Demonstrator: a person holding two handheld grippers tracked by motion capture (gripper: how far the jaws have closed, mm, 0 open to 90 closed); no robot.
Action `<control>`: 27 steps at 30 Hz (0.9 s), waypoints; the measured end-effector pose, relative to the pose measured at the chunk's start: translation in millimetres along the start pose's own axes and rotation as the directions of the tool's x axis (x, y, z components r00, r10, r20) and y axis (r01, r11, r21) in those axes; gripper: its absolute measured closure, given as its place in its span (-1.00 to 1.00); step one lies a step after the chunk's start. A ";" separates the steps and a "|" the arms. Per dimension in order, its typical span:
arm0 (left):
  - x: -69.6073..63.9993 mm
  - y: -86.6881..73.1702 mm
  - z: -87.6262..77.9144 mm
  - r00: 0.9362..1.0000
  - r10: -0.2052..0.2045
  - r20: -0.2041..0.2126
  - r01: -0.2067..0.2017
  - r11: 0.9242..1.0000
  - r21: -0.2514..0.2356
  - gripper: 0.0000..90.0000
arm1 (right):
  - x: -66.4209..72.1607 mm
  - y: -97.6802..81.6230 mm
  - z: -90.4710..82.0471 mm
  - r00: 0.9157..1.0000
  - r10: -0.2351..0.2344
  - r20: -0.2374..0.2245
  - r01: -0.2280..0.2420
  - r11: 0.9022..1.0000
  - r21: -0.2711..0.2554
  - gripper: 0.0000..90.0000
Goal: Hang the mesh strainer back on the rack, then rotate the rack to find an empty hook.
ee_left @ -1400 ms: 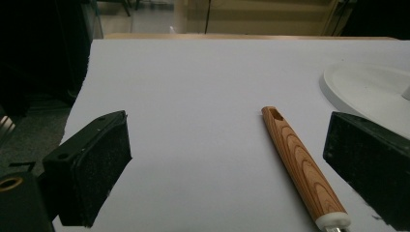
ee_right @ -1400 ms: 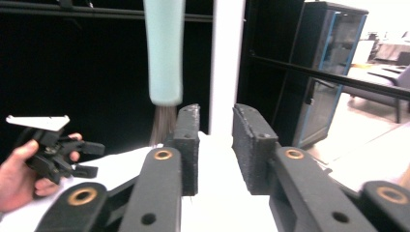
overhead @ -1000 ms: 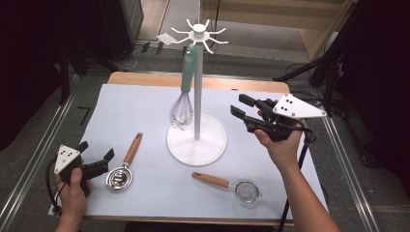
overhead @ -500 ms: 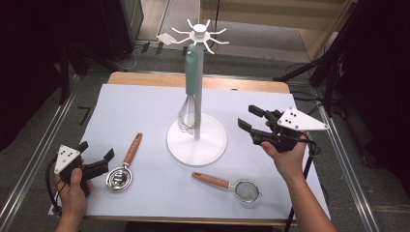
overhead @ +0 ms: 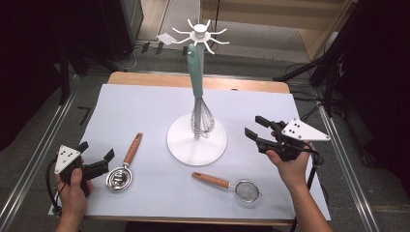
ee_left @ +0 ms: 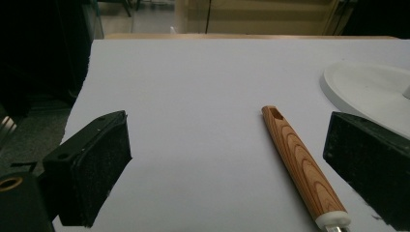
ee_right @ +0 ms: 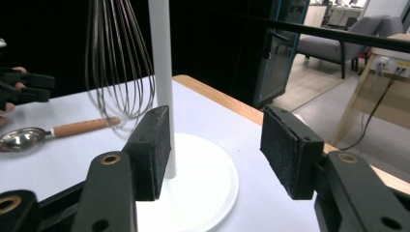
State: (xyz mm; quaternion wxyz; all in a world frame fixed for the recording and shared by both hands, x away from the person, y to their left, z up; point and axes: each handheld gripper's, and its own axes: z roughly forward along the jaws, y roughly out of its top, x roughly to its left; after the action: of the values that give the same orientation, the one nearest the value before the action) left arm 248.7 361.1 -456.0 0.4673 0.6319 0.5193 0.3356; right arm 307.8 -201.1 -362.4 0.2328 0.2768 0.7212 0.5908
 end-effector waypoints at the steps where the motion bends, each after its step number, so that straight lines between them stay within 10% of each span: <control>1: 0.0 0.0 -0.1 1.000 -0.001 0.000 0.001 1.000 -0.001 -0.92 | -0.8 -1.7 -0.1 1.000 0.001 0.000 -0.001 1.000 0.006 0.02; 27: -0.2 -0.1 -0.2 1.000 0.001 -0.001 -0.001 1.000 0.001 -0.92 | -16.3 -39.9 -17.2 0.995 0.062 0.082 -0.065 0.997 0.036 -0.03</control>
State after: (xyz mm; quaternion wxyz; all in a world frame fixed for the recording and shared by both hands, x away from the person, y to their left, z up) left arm 248.4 361.0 -456.0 0.4666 0.6322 0.5194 0.3358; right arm 303.5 -230.4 -398.1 0.2373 0.3279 0.7134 0.5721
